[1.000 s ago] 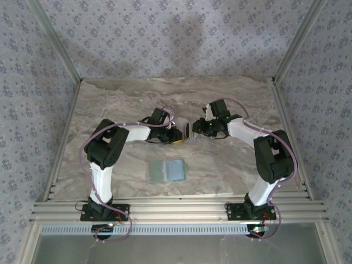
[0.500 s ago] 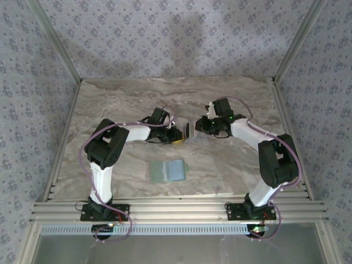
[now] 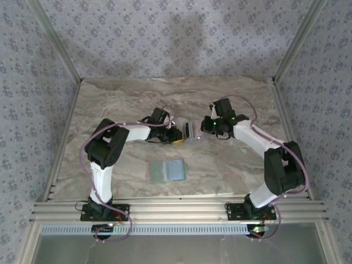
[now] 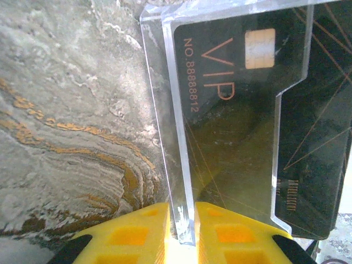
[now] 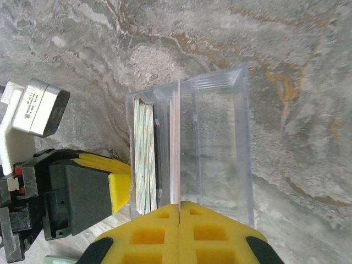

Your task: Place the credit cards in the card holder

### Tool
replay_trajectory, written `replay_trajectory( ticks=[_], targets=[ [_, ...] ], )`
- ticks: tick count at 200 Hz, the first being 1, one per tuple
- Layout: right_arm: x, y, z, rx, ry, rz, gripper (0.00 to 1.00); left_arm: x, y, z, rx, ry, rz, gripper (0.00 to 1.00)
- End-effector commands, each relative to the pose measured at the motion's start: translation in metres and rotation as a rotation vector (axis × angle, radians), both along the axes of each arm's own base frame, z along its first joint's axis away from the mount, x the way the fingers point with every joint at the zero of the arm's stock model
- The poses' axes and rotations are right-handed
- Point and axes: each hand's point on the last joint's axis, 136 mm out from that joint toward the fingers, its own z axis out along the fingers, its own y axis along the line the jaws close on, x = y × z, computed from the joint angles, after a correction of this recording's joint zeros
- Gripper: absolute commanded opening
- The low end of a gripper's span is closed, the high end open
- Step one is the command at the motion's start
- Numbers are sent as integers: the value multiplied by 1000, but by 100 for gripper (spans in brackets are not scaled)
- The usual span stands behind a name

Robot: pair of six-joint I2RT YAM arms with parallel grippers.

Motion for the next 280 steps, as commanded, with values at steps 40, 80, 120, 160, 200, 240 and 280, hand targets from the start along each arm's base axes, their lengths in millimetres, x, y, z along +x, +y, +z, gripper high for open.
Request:
replay_trajectory(
  ticks=[40,80,120,160,200,240,280],
  targets=[
    [-12,-20,14,-119,-67,-47,0,1,-4,1,-6,-14,15,19],
    [-20,-32,32,-149,-135,-104,0,-2,10,37,12,-96,49,24],
    [-34,-33,53,-108,-207,-128,0,-17,33,62,29,-154,95,30],
    [-73,4,78,35,-289,7,0,-53,87,59,130,-208,200,42],
    [-121,54,57,181,-258,151,0,-88,123,48,196,-229,246,49],
    [-159,100,20,226,-221,250,0,-106,140,35,291,-269,247,51],
    [-173,119,-11,273,-150,260,0,-111,139,16,385,-263,199,47]
  ],
)
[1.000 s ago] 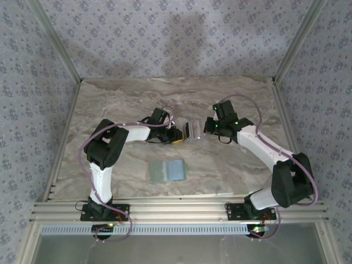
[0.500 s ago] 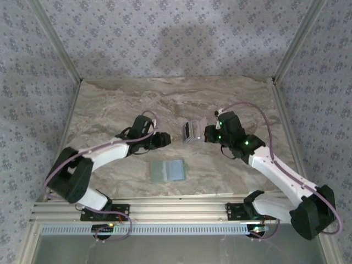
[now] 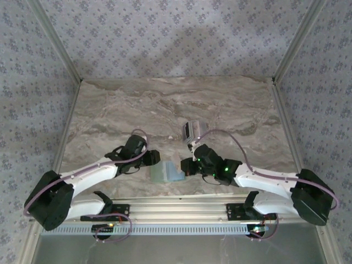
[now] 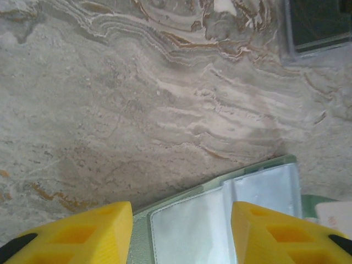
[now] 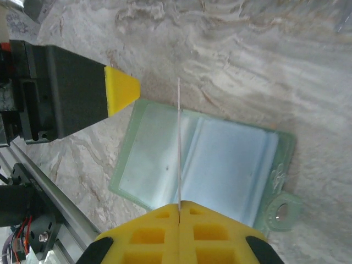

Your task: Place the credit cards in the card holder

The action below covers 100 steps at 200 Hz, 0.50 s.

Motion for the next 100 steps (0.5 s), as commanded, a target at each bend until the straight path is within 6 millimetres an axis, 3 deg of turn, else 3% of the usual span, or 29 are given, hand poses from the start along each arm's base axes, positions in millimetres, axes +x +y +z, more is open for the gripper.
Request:
replay_trajectory(
  ticks=[1,100],
  targets=[
    [6,14,4,98,13,-42,0,0,7,-13,102,1,-8,47],
    [-8,10,-42,19,147,-46,0,-18,3,-46,217,31,-61,30]
  ],
)
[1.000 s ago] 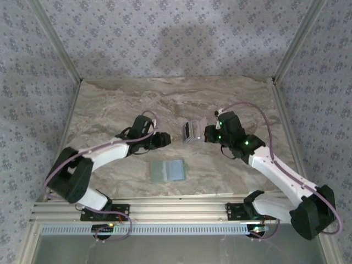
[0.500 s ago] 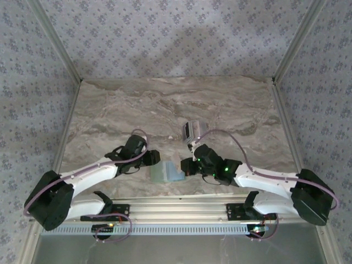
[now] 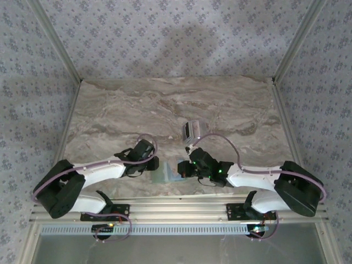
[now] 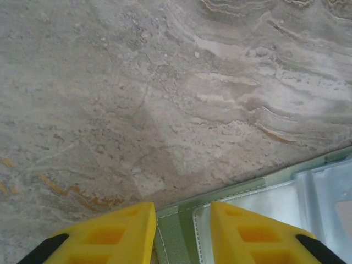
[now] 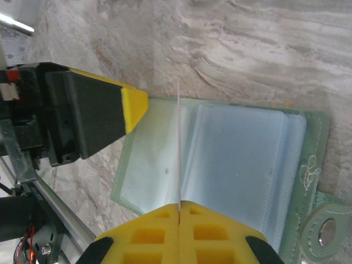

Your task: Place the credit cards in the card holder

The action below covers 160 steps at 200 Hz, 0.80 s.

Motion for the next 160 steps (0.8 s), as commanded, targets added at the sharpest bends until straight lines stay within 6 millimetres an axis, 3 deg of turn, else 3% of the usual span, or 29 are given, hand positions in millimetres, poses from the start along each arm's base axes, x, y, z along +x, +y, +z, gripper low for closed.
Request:
replay_trajectory(
  ticks=[1,160],
  targets=[
    [-5,-3,-13,-10,48,-5,0,-9,1,-12,37,27,-17,30],
    [-20,6,-24,64,142,66,0,-15,-4,-28,57,46,-22,28]
  ],
)
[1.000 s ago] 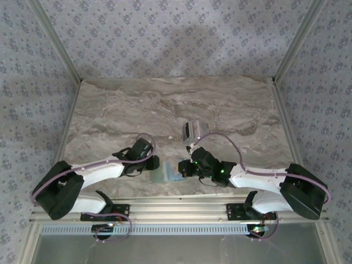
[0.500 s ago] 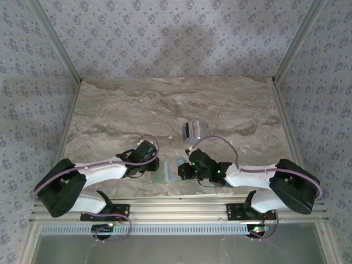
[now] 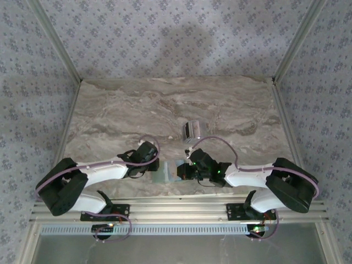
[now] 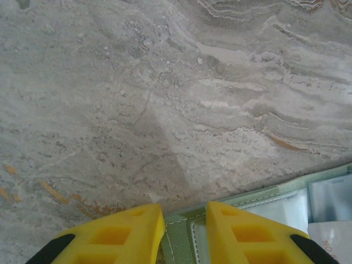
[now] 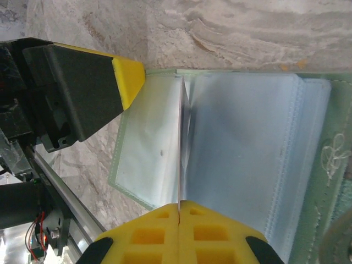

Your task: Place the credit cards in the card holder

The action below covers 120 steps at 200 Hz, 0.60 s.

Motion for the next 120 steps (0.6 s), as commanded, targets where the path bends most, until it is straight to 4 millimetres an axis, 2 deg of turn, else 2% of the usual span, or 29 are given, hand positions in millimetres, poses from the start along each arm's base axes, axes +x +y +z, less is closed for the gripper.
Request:
replay_trajectory(
  ticks=[1,51,120],
  targets=[
    [-8,0,-8,14,45,23,0,-17,-2,-23,10,88,-28,28],
    [-11,-4,-5,16,35,26,0,-18,-2,-26,12,93,-26,27],
    [-8,-5,-16,5,63,23,0,-18,-3,-26,7,91,-25,27]
  ],
)
